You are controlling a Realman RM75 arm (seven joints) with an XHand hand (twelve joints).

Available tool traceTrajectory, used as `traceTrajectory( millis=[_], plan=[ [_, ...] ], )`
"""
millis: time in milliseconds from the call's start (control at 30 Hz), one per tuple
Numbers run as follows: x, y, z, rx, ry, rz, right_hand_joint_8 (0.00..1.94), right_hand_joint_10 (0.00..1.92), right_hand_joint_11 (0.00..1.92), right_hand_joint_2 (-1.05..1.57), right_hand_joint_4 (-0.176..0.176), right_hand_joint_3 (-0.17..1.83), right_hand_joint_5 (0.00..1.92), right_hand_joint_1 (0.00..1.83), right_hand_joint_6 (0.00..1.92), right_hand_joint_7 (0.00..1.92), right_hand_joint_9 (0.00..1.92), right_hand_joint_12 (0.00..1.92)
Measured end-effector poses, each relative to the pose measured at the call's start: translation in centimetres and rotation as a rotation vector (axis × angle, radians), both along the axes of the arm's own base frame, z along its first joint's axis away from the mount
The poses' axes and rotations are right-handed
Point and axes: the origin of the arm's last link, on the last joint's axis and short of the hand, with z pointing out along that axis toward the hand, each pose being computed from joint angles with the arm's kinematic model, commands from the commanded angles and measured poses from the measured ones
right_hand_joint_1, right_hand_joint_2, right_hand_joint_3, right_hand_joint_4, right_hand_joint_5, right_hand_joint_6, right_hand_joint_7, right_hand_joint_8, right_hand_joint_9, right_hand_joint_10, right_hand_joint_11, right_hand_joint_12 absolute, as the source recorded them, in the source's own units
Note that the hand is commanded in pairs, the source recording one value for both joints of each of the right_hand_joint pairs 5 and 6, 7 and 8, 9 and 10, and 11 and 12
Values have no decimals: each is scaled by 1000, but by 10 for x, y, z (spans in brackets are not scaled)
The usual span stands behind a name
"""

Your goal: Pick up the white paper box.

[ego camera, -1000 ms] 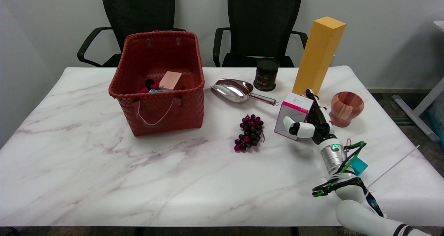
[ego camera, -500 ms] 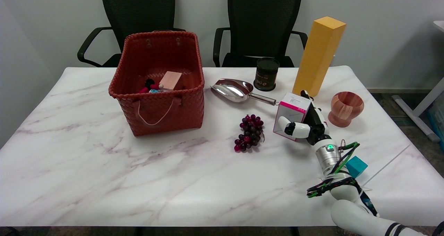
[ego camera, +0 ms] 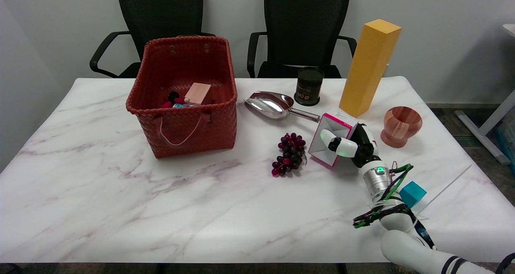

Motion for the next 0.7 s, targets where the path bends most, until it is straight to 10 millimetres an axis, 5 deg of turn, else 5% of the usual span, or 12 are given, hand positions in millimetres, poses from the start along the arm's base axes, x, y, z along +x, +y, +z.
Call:
traceTrajectory(
  millis=[267,700],
  plan=[
    [1,-2,0,-1,-4,6,1305,1152,867,781,0,1168,942,1189,942,1305,1152,867],
    [12,-1,2,-37,13,80,1356,1226,1069,849,0,1127,931,1166,931,1356,1226,1069]
  ],
)
